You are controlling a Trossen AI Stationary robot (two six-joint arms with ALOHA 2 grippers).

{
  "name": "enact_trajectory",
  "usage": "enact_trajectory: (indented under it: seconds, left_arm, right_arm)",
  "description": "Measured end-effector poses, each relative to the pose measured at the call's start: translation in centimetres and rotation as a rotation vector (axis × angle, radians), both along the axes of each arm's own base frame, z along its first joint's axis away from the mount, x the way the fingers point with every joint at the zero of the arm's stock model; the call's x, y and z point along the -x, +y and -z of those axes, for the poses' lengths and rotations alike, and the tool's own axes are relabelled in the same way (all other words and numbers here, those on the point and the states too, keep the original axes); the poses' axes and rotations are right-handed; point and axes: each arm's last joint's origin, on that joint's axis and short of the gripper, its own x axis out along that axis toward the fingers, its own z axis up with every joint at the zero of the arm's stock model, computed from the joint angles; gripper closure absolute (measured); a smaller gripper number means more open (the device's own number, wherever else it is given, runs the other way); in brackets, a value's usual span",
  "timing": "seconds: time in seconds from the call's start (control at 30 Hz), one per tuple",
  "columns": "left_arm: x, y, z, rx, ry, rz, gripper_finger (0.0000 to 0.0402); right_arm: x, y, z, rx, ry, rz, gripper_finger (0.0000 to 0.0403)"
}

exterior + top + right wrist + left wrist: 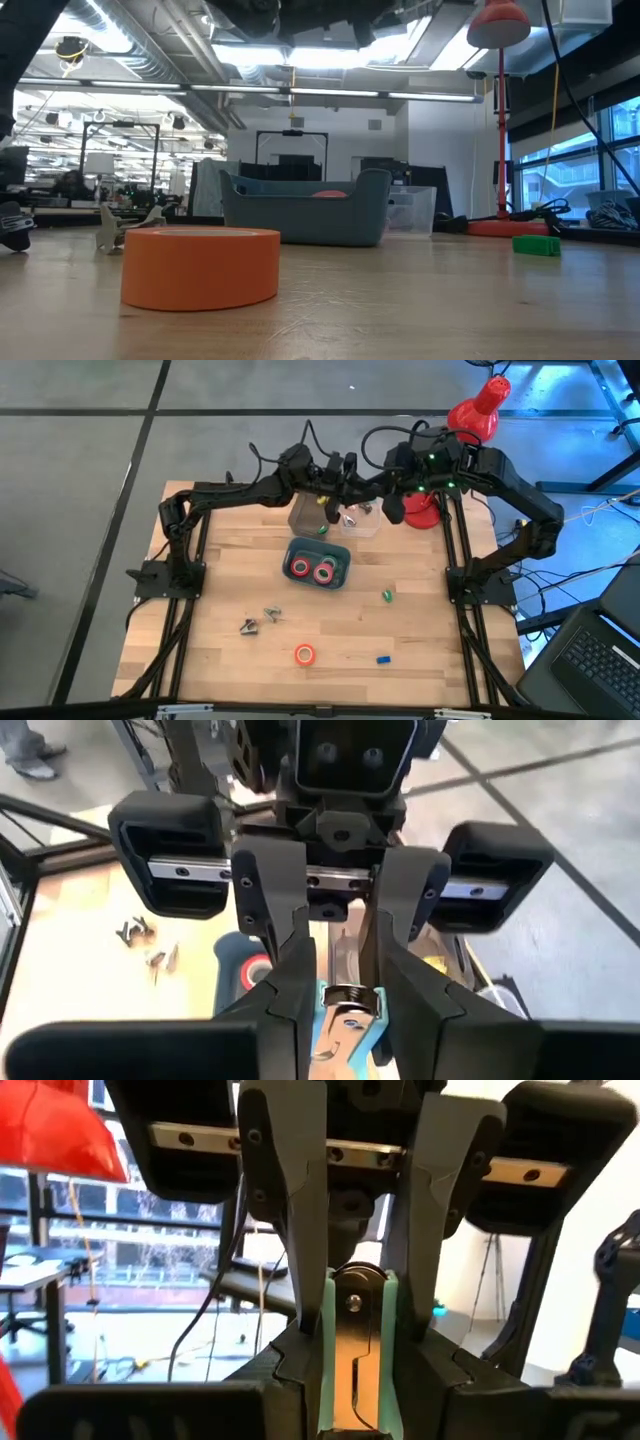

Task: Pick and place Stapler, Stapler remover, tape
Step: Put the light blue staple remover into the white bin

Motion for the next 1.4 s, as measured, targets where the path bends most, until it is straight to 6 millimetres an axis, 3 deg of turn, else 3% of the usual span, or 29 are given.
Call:
enact_trajectory:
  seconds: [0.2,0.47,0.67,0.77,0.93,1.23,1.4]
  left_arm:
    - [-0.2,-0.1,0.6,0.005,0.079,-0.036,0.0316]
    - [-0.3,0.2,2.7,0.088,0.273,-0.129,0.0175]
    - [-0.1,0.1,4.6,0.088,0.457,-0.187,0.0134]
    - [0.3,0.0,5.8,0.122,0.585,-0.186,0.0135]
    - [1.2,-0.2,7.3,0.184,0.767,-0.183,0.0147]
    - [3.0,-0.7,6.3,0.178,0.834,-0.256,0.0168]
    - [3.7,-1.0,5.4,0.183,0.812,-0.267,0.0178]
  right_arm:
    - [0.1,0.0,0.4,-0.006,0.045,0.010,0.0314]
    - [1.0,-0.2,1.2,0.034,0.177,0.098,0.0327]
    - [0.4,-0.6,2.2,0.019,0.227,0.109,0.0327]
    - [-0.4,-1.5,4.7,-0.008,0.294,0.121,0.0327]
    - [-2.0,-3.7,10.9,-0.129,0.311,0.081,0.0327]
    - [-1.4,-9.6,18.1,-0.190,0.180,0.179,0.0327]
    - [-1.8,-11.6,23.2,-0.282,0.237,0.207,0.0327]
